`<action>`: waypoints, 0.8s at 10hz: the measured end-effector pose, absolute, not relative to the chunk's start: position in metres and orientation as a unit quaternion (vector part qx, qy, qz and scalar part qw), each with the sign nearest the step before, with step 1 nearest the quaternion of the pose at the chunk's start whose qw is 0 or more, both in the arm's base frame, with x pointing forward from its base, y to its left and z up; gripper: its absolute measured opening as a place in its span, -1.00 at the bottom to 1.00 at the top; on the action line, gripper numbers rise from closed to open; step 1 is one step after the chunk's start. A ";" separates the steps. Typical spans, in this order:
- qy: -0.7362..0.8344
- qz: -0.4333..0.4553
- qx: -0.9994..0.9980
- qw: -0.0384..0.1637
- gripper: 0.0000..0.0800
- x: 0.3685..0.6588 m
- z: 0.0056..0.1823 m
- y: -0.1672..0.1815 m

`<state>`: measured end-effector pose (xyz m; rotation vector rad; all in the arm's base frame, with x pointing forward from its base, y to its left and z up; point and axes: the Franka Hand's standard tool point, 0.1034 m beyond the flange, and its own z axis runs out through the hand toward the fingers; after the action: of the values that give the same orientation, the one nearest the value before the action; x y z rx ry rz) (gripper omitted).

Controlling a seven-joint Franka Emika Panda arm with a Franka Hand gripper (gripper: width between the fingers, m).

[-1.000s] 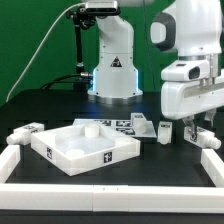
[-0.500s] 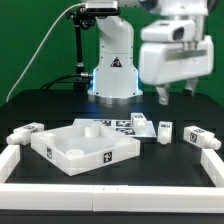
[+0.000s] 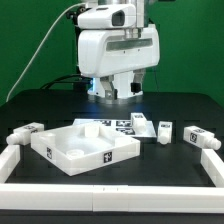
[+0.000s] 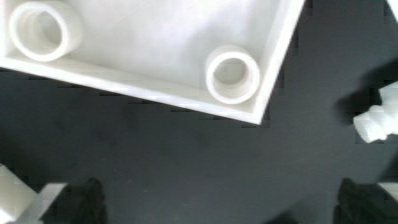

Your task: Assemble one leg

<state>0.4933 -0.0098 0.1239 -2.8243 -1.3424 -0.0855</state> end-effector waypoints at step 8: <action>-0.472 0.005 -0.881 0.023 0.62 0.535 0.068 -0.125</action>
Offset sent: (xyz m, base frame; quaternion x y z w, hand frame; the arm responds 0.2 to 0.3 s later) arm 0.0303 -0.0822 -0.0317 0.0342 -0.0268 -0.0351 0.9984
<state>0.5346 -0.1254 0.0685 -2.7296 -1.4618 0.0146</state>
